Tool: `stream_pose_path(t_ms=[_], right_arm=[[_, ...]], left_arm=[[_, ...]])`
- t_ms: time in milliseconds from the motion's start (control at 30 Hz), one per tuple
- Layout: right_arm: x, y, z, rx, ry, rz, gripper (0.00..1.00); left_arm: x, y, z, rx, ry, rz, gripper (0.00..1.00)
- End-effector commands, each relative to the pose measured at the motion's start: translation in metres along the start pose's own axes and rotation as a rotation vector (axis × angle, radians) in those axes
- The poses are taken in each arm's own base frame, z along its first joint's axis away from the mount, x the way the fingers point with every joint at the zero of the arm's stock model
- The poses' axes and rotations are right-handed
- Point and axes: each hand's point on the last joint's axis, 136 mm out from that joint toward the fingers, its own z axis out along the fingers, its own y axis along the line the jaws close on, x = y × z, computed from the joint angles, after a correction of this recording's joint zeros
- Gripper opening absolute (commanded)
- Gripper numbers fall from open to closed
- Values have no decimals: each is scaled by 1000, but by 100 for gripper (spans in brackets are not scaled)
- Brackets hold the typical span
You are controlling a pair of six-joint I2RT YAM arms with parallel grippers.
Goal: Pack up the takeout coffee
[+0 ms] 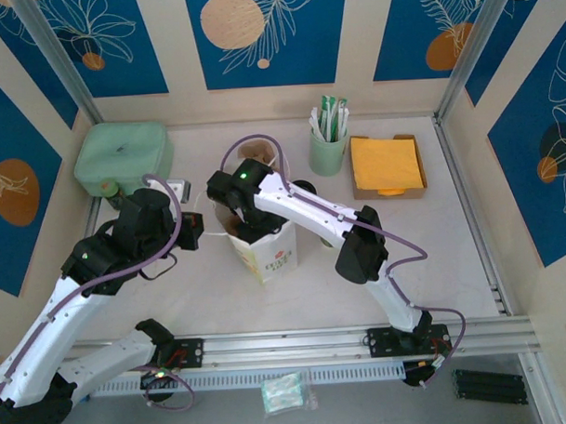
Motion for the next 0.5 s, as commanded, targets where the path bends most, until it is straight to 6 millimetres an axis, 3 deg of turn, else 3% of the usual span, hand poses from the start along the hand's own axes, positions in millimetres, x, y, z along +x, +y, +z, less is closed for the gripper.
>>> stream_pose_path(t_ms=[0,300,467], right_arm=[[27,-11,7,44,135,2,60],[27,-10,9,40,138,2,60],[28,-8,-2,33,121,-9,60]], left_arm=[[-4,0,-3,7,-19,-8,0],[-5,0,-3,5,-18,-7,0],[-4,0,-2,4,-15,-6,0]])
